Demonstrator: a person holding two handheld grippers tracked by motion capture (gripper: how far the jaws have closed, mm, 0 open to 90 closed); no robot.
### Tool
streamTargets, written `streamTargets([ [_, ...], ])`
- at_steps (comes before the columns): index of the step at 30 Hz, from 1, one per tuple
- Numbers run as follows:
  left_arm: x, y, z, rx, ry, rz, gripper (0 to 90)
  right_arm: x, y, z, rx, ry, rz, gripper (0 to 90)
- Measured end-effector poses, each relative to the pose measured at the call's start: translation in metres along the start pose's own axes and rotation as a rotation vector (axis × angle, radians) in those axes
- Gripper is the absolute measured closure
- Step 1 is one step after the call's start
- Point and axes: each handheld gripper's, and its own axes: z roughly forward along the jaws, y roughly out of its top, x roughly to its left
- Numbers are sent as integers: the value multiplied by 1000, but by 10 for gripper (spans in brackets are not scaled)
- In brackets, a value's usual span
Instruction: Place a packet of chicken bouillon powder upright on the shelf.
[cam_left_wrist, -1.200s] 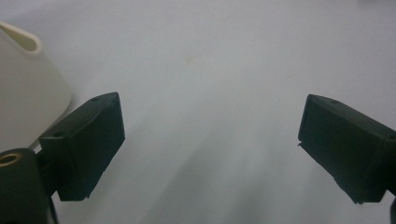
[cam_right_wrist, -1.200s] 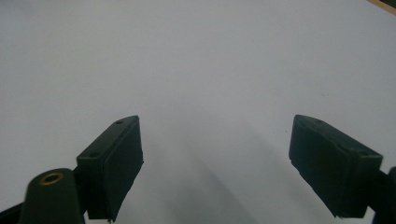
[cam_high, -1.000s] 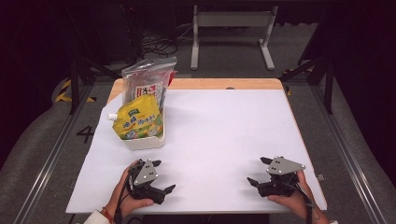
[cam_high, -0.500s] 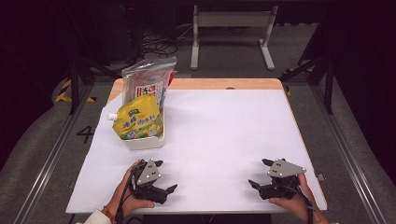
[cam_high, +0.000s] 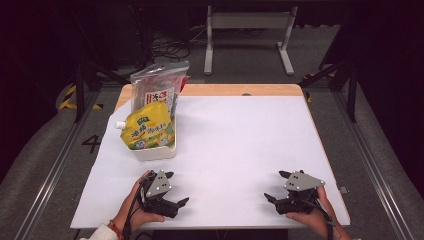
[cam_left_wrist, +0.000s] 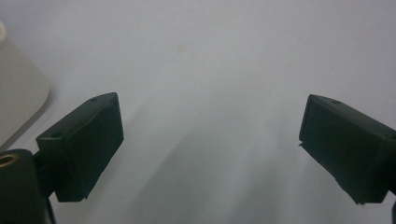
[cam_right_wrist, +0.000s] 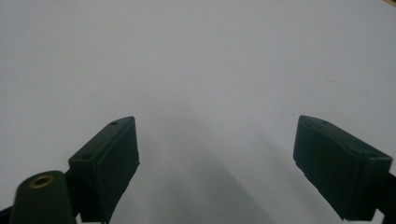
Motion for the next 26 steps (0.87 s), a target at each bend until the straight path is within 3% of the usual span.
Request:
streamTargets([
  [26, 9, 1, -4, -20, 18, -34, 73, -3, 0, 1, -8, -10, 17, 136],
])
